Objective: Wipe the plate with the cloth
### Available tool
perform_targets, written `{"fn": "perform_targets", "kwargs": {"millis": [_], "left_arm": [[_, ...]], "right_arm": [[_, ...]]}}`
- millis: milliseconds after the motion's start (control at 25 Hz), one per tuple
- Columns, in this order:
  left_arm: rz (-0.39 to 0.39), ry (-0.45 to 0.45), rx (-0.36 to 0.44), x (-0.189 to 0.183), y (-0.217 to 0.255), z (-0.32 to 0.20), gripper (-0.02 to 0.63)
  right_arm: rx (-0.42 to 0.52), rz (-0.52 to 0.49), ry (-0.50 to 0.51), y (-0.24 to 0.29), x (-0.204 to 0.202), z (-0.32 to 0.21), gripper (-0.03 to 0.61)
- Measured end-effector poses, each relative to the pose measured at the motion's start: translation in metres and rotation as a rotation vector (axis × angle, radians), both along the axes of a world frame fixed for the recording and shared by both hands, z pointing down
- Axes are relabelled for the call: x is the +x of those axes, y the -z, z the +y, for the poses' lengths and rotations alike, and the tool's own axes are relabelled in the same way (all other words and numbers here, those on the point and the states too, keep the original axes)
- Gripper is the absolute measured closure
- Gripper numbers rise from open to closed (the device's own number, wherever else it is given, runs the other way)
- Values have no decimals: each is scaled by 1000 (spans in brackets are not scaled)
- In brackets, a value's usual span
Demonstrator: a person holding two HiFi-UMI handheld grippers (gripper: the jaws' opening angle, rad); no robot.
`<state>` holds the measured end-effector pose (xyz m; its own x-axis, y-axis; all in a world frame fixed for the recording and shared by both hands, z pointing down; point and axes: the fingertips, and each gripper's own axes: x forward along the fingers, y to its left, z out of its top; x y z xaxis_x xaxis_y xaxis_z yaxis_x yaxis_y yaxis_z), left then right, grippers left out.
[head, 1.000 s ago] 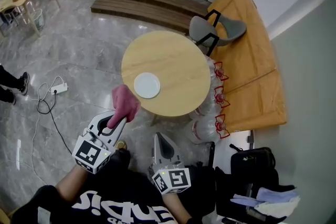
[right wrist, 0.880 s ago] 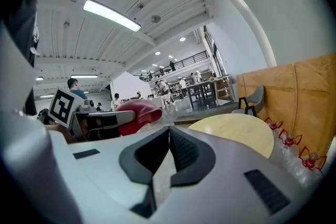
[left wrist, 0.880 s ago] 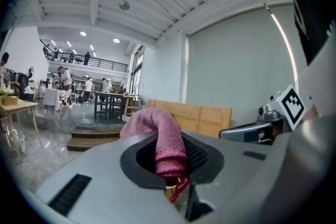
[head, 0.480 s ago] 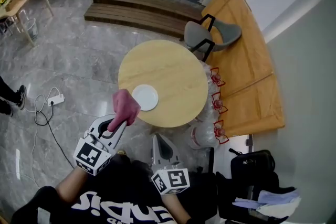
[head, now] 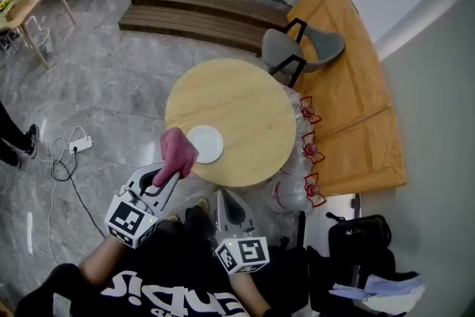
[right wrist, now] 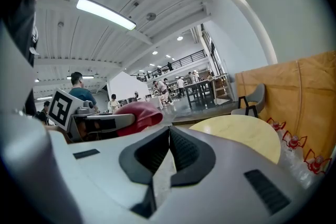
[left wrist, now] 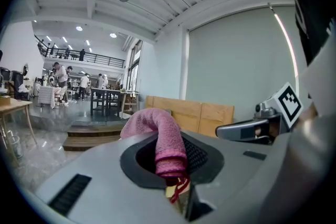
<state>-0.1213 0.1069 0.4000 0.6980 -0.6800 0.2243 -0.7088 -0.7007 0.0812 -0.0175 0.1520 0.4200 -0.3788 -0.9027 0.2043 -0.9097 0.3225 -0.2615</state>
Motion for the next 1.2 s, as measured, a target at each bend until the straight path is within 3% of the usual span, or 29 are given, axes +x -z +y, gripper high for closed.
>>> {"fn": "perform_targets", "kwargs": {"millis": [760,1200], "left_arm": [[-27,81,2,54,-14,-83,561],[-68,172,-44,54,-27,-115,561]], "right_arm": [[-25,-12,70,-19,73,-87,555],[-102,1,167,-59,79,-118,555]]}}
